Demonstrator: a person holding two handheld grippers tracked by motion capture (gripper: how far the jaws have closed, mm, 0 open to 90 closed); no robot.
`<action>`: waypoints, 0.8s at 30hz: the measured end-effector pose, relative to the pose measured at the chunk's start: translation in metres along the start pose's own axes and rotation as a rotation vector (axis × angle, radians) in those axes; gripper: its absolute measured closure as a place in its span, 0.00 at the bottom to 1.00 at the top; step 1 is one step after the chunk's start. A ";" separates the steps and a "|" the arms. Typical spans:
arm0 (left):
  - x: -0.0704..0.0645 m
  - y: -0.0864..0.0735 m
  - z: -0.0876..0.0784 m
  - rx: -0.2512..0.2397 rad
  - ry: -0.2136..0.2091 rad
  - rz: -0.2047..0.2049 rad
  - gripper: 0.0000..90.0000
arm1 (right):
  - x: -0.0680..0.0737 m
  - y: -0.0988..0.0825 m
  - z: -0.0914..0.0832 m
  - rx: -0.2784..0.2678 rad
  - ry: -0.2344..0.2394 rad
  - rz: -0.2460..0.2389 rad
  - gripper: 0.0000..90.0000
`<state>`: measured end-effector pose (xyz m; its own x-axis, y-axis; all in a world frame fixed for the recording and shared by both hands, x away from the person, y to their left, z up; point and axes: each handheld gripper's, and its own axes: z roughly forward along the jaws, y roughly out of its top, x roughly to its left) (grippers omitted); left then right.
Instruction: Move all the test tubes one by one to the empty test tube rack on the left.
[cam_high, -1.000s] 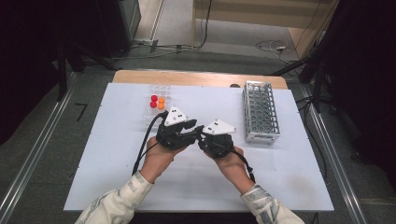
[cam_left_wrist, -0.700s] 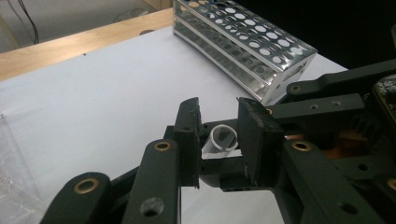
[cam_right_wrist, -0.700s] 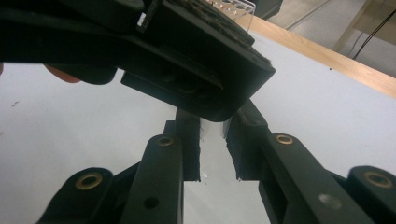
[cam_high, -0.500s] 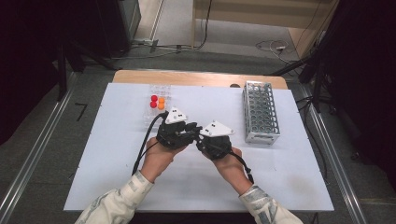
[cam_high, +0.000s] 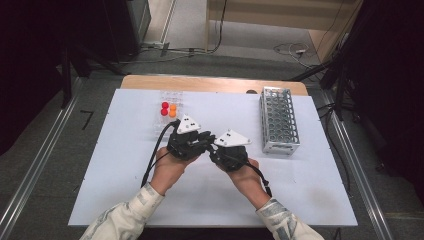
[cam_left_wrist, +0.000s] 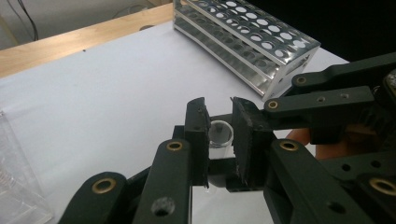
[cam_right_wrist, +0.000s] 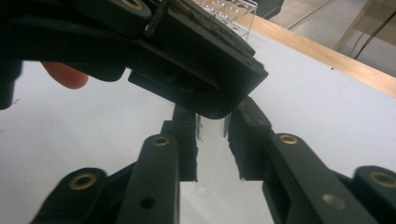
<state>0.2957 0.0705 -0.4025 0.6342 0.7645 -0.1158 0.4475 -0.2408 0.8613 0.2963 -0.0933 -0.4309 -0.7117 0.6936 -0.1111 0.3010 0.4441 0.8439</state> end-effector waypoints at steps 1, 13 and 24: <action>0.001 0.000 0.000 -0.003 -0.003 -0.005 0.86 | 0.000 0.000 0.000 0.001 0.005 0.002 0.74; 0.030 0.001 -0.037 -0.055 0.035 -0.054 0.86 | -0.014 -0.007 -0.010 0.032 0.062 0.055 0.37; 0.079 -0.005 -0.088 -0.121 0.152 -0.140 0.86 | -0.043 -0.026 -0.033 0.059 0.021 0.112 0.28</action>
<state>0.2878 0.1843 -0.3728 0.4651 0.8688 -0.1701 0.4399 -0.0601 0.8960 0.2981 -0.1530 -0.4311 -0.6845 0.7290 -0.0059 0.4161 0.3973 0.8180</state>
